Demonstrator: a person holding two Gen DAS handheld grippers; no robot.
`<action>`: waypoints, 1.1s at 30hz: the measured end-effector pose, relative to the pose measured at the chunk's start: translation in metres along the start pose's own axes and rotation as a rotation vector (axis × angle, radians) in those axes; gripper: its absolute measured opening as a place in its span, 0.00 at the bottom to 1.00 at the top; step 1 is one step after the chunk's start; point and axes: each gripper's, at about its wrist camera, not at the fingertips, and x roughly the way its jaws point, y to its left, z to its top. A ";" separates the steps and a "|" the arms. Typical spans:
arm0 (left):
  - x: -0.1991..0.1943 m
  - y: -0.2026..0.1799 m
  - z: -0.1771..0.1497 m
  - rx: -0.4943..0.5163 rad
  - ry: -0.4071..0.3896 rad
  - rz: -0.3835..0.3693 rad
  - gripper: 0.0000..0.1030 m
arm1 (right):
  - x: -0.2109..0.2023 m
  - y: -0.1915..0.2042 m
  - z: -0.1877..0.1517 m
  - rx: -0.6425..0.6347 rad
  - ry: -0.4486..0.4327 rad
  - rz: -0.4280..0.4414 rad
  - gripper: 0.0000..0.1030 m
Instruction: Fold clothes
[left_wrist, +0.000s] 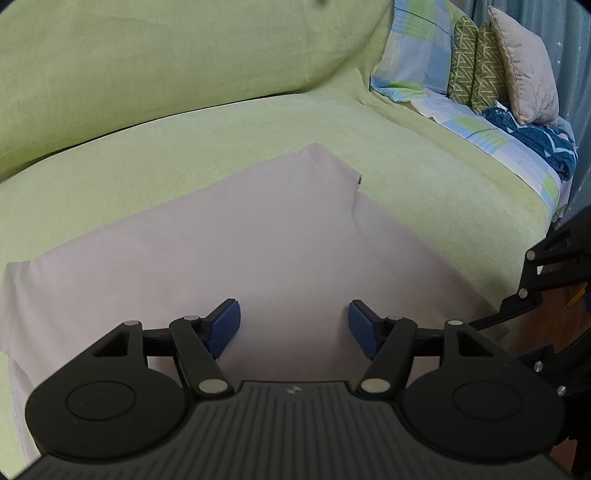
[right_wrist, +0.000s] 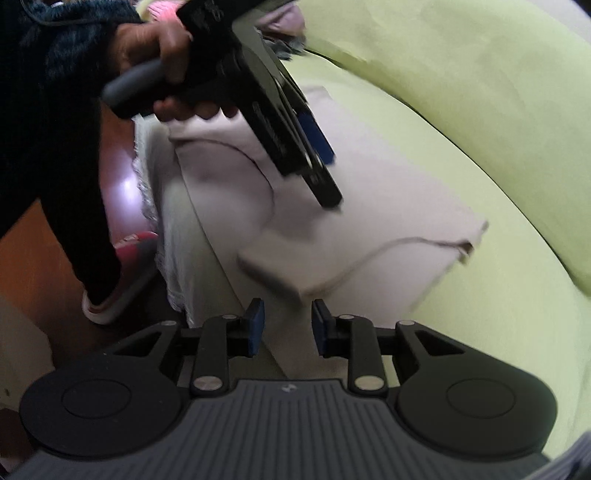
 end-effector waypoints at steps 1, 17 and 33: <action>0.000 0.000 0.000 -0.001 0.001 0.003 0.64 | 0.000 0.001 0.000 0.000 -0.013 -0.011 0.23; -0.017 -0.009 -0.003 -0.048 -0.001 -0.089 0.64 | 0.017 0.050 -0.005 -0.532 -0.016 -0.138 0.07; -0.017 -0.028 -0.010 0.000 0.061 -0.094 0.65 | 0.007 0.070 -0.012 -0.690 -0.027 -0.204 0.12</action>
